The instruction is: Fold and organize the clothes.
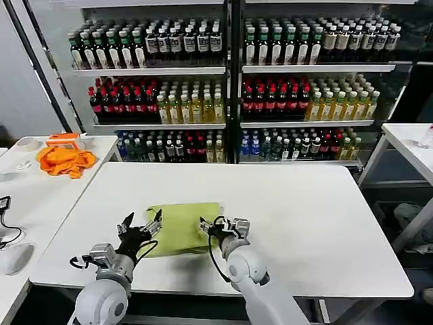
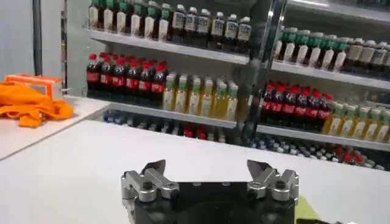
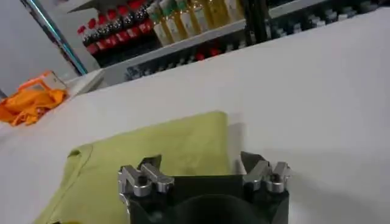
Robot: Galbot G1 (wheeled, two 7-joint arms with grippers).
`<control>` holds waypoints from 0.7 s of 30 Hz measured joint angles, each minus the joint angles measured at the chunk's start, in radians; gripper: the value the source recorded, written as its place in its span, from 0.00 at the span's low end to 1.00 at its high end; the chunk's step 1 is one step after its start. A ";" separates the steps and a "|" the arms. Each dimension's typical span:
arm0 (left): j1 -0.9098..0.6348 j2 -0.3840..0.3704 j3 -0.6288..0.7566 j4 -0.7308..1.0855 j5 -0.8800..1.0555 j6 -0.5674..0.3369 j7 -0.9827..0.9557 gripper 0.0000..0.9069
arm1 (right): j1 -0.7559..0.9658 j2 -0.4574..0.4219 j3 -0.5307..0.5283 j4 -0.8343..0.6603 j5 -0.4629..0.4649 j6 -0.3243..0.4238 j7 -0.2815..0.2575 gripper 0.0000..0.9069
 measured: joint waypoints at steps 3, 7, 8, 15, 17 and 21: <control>-0.002 -0.005 -0.001 0.008 0.001 -0.002 0.000 1.00 | 0.003 0.013 -0.002 -0.018 -0.001 0.005 0.005 0.19; 0.001 -0.009 -0.001 0.013 0.003 -0.005 0.002 1.00 | 0.003 0.024 -0.011 -0.032 -0.001 0.018 0.012 0.00; 0.002 -0.009 0.000 0.015 0.004 -0.005 0.003 1.00 | 0.002 0.025 -0.012 -0.034 -0.001 0.020 0.013 0.00; 0.002 -0.019 0.002 0.035 0.012 -0.011 0.006 1.00 | -0.002 0.032 -0.014 -0.052 -0.001 0.037 0.021 0.00; 0.002 -0.020 0.004 0.037 0.013 -0.012 0.008 1.00 | -0.002 0.032 -0.013 -0.055 0.000 0.040 0.022 0.00; -0.001 -0.020 0.007 0.044 0.014 -0.012 0.009 1.00 | 0.000 0.027 -0.007 -0.055 0.002 0.041 0.022 0.00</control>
